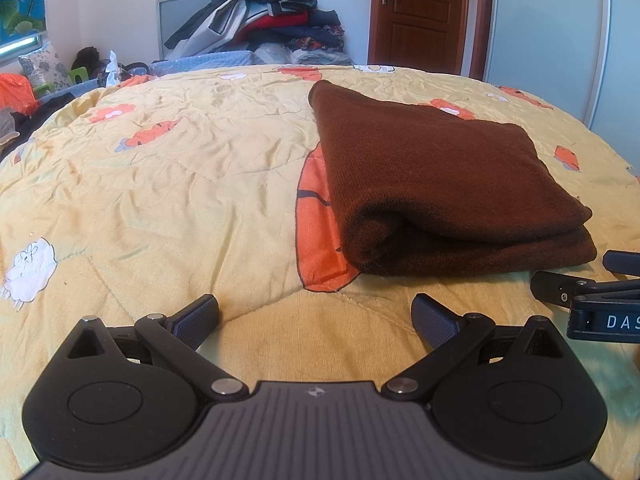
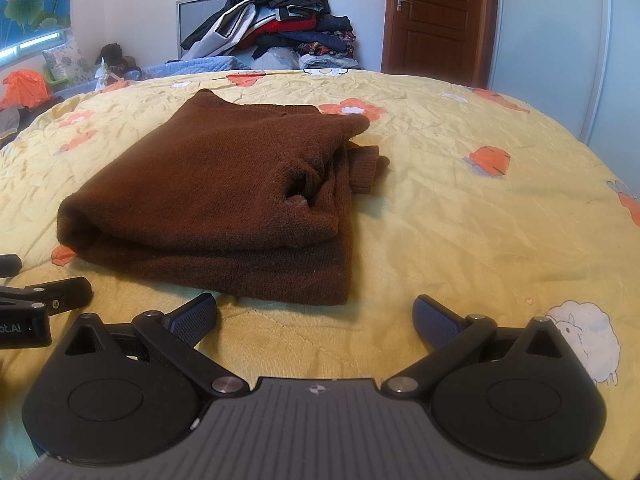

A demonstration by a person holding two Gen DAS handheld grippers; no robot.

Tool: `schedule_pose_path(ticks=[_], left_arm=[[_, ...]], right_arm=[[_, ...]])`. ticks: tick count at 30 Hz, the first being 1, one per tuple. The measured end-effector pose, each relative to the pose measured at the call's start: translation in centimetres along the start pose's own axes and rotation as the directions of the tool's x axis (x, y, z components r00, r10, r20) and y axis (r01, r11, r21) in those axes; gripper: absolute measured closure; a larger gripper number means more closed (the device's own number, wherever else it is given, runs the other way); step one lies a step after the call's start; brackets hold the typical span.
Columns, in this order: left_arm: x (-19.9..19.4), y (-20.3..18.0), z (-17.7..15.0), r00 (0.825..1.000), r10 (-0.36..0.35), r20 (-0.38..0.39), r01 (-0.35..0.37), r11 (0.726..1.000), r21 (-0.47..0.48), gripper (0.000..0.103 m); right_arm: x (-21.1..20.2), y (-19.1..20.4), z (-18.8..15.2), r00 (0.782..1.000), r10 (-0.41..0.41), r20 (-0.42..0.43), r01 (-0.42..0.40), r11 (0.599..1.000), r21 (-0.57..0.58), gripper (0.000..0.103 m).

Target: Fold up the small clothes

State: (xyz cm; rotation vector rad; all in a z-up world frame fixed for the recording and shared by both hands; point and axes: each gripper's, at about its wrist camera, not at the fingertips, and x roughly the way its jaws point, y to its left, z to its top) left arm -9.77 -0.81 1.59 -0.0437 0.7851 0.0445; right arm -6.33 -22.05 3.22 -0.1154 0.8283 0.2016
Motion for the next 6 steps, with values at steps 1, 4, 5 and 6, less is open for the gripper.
schedule_pose_path(ticks=[1,4,5,6], left_arm=[[-0.02,0.06,0.0,1.0,-0.001,0.0,0.001,1.0,0.001,0.0],[-0.02,0.11,0.01,1.0,-0.002,0.0,0.002,1.0,0.003,0.0],[-0.02,0.12,0.01,1.0,-0.002,0.0,0.002,1.0,0.002,0.0],[-0.02,0.15,0.01,1.0,-0.002,0.0,0.002,1.0,0.002,0.0]], right_arm=[[-0.01,0.0,0.0,1.0,0.0,0.0,0.0,1.0,0.0,0.0],[-0.01,0.0,0.0,1.0,0.0,0.0,0.0,1.0,0.0,0.0],[0.01,0.01,0.0,1.0,0.0,0.0,0.0,1.0,0.0,0.0],[0.0,0.0,0.0,1.0,0.0,0.0,0.0,1.0,0.0,0.0]])
